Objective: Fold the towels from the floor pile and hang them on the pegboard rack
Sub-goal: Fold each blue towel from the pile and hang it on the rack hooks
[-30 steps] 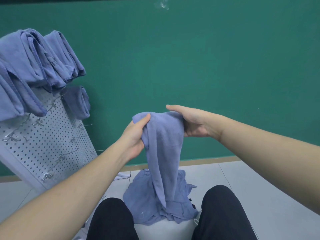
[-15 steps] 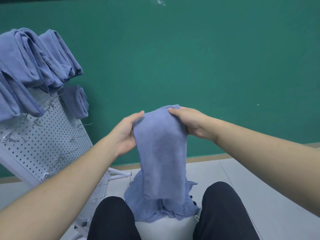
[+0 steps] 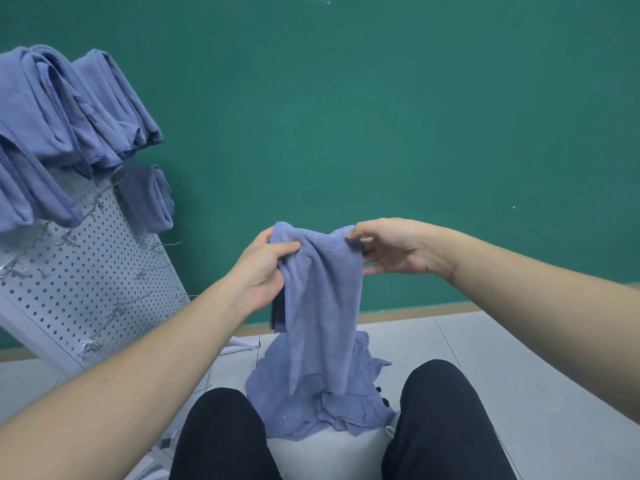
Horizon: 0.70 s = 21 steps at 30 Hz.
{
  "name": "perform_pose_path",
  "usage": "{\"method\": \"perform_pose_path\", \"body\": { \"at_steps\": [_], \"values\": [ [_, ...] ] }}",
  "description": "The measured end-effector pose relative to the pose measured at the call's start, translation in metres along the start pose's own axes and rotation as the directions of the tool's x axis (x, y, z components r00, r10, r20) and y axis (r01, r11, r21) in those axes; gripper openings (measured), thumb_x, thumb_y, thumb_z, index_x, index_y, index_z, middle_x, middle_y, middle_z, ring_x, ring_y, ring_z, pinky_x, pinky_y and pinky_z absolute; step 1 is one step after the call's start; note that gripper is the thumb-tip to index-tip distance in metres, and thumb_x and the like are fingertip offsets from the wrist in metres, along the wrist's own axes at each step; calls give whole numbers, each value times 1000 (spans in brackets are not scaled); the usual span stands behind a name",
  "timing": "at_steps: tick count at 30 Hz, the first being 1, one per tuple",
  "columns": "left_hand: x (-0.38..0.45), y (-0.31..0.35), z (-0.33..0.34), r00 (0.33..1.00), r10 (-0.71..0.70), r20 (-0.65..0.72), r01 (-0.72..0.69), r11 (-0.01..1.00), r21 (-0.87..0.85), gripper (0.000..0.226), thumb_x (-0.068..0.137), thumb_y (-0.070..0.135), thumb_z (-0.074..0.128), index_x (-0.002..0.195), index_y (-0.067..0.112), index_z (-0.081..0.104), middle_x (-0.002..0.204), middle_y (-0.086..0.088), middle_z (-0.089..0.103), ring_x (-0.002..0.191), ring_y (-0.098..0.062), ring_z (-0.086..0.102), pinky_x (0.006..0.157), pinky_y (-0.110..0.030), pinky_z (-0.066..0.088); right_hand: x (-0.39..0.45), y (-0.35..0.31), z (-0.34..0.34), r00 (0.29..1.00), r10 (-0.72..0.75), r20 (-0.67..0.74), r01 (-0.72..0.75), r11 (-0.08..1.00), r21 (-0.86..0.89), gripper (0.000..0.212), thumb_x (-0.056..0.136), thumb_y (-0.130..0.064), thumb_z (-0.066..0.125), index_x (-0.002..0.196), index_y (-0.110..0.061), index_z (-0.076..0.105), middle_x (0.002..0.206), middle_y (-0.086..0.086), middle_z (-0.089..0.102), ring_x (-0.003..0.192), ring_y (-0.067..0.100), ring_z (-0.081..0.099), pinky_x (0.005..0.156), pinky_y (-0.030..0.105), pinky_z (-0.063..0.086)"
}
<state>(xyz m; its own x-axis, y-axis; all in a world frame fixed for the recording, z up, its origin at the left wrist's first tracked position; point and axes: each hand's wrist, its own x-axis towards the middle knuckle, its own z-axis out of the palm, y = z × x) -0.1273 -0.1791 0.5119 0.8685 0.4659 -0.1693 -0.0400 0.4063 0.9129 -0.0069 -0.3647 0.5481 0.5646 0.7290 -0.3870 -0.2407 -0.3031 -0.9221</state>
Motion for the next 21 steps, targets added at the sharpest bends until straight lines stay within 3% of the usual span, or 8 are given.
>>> {"method": "perform_pose_path", "body": {
  "at_steps": [5, 8, 11, 13, 14, 17, 19, 21],
  "values": [
    [1, 5, -7, 998, 15, -57, -11, 998, 63, 25, 91, -5, 61, 112, 8, 59, 106, -13, 71, 86, -19, 71, 76, -32, 57, 4, 7, 10, 977, -126, -172, 126, 992, -13, 16, 97, -11, 51, 88, -18, 62, 85, -1, 68, 74, 16, 64, 75, 30, 54],
    [4, 10, -13, 997, -5, -79, 15, 992, 122, 33, 88, -1, 67, 119, 4, 59, 114, -16, 71, 90, -22, 70, 73, -32, 57, 6, 5, 12, 970, -139, -198, 152, 987, 55, 13, 97, -13, 53, 91, -19, 63, 89, -1, 67, 76, 16, 62, 73, 29, 51],
    [5, 14, -14, 992, 27, -121, -6, 985, 175, 47, 84, 1, 73, 128, 3, 55, 120, -19, 69, 90, -22, 71, 66, -31, 57, 8, 0, 15, 951, -199, -236, 213, 976, 35, 17, 97, -13, 54, 82, -20, 58, 82, 1, 63, 73, 18, 56, 67, 28, 48],
    [4, 17, -12, 977, 114, -179, -53, 948, 313, 55, 82, 7, 78, 128, 15, 50, 117, -15, 65, 96, -21, 67, 77, -35, 57, 8, -4, 16, 928, -236, -287, 253, 967, 23, 18, 98, -13, 55, 83, -22, 53, 73, -1, 57, 65, 16, 52, 61, 28, 46],
    [4, 18, -12, 969, 156, -194, -74, 923, 377, 59, 80, 11, 81, 127, 25, 47, 116, -11, 61, 101, -21, 65, 86, -38, 56, 7, -5, 15, 923, -237, -302, 260, 965, 37, 13, 99, -13, 55, 93, -24, 55, 73, -2, 57, 63, 15, 52, 61, 28, 46],
    [2, 25, -11, 975, 175, -137, -100, 896, 433, 49, 81, 18, 81, 118, 39, 58, 118, -6, 61, 104, -18, 64, 95, -37, 53, 6, -9, 11, 937, -231, -264, 244, 969, 21, 24, 98, -13, 54, 115, -27, 62, 79, -4, 64, 67, 13, 60, 66, 28, 51],
    [0, 31, -10, 990, 126, -68, -83, 889, 450, 27, 87, 14, 75, 109, 29, 71, 116, -5, 70, 99, -17, 65, 88, -31, 54, 3, -12, 9, 950, -229, -214, 230, 973, -20, 22, 97, -12, 58, 112, -23, 70, 83, -7, 70, 73, 10, 64, 76, 28, 54],
    [-2, 36, -10, 998, 62, -2, -54, 886, 460, 21, 89, 8, 72, 107, 17, 74, 111, -5, 74, 97, -15, 67, 83, -25, 52, 1, -14, 7, 958, -224, -177, 222, 975, -33, 21, 94, -9, 63, 112, -18, 72, 86, -6, 72, 76, 8, 65, 87, 28, 55]
  ]
}}
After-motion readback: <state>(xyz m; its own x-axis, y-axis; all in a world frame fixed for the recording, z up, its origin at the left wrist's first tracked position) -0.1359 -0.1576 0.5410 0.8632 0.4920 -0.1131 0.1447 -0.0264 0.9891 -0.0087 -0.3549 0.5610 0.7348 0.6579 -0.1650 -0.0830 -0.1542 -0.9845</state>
